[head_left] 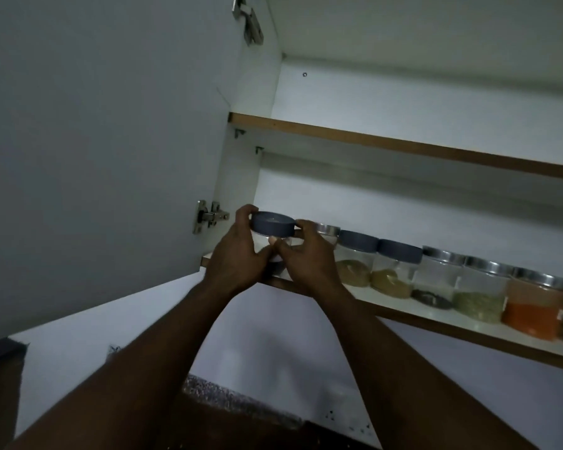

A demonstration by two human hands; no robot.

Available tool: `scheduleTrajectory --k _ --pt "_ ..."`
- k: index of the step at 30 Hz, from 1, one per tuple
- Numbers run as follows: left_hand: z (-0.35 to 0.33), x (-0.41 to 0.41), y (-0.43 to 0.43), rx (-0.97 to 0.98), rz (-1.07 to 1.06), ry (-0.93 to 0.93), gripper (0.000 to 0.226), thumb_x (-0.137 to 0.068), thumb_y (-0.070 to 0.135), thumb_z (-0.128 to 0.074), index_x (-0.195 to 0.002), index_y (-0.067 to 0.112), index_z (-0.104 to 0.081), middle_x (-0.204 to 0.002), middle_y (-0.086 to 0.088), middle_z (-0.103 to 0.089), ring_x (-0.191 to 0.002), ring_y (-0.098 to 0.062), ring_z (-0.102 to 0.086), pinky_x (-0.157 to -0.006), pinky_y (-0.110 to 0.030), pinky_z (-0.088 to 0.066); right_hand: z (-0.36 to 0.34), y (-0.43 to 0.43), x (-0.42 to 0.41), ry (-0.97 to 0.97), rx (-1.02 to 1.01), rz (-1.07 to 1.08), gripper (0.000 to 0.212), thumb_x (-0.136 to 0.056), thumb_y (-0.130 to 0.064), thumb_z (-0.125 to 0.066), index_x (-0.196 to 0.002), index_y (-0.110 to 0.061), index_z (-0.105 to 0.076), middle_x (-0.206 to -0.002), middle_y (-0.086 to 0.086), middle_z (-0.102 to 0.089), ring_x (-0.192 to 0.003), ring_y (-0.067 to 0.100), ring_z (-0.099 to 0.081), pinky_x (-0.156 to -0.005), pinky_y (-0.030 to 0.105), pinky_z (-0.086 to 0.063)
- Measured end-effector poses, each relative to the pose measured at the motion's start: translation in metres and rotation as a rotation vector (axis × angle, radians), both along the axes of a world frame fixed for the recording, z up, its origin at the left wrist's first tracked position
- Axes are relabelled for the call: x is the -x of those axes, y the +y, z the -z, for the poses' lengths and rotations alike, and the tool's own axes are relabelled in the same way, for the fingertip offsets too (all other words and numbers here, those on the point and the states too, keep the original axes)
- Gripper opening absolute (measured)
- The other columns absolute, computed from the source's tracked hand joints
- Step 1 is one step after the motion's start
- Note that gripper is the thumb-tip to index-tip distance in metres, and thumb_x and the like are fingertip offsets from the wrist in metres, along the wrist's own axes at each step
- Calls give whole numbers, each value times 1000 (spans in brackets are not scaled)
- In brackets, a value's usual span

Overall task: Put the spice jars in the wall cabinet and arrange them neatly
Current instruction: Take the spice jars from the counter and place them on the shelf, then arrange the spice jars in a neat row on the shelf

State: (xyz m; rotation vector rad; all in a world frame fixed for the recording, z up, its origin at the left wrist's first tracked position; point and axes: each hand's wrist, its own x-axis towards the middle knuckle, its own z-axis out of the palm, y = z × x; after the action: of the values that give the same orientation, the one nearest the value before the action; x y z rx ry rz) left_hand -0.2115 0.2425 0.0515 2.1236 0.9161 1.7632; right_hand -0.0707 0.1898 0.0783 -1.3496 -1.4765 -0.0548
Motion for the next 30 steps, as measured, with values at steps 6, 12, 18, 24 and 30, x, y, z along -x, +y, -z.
scheduleTrajectory --k 6,12,18,24,30 --pt "10 -6 23 64 -24 66 92 -72 53 -70 -147 39 -18 -125 -4 -60 -96 -21 -64 -74 -38 -58 29 23 -2 -157 9 197 53 -90 -49 -71 -130 -19 -56 -122 4 -67 -104 22 -67 -87 40 -59" --pt "9 -12 39 89 -134 105 103 -72 53 -80 -152 35 -18 -122 -8 -61 -101 -26 -64 -80 -39 -57 31 33 3 -197 -67 311 39 -91 -40 -71 -119 -16 -61 -116 6 -67 -108 23 -63 -88 42 -56" --pt "10 -17 43 128 -267 161 106 -64 56 -85 -149 27 -28 -114 -13 -57 -97 -32 -63 -72 -33 -46 34 35 6 -199 -57 346 30 -92 -37 -71 -114 -19 -62 -109 1 -68 -99 17 -64 -75 26 -48" --pt "14 -13 50 127 -260 173 109 -66 57 -86 -151 18 -29 -115 -17 -67 -97 -36 -67 -76 -41 -54 33 32 9 -168 -35 329 31 -92 -41 -70 -112 -19 -63 -111 3 -66 -102 20 -63 -76 26 -46" --pt "17 -14 58 130 -235 175 102 -69 57 -84 -147 16 -33 -111 -20 -69 -94 -40 -67 -73 -43 -53 30 28 10 -79 -16 327 31 -91 -38 -72 -112 -16 -64 -116 7 -63 -110 25 -59 -83 34 -51"
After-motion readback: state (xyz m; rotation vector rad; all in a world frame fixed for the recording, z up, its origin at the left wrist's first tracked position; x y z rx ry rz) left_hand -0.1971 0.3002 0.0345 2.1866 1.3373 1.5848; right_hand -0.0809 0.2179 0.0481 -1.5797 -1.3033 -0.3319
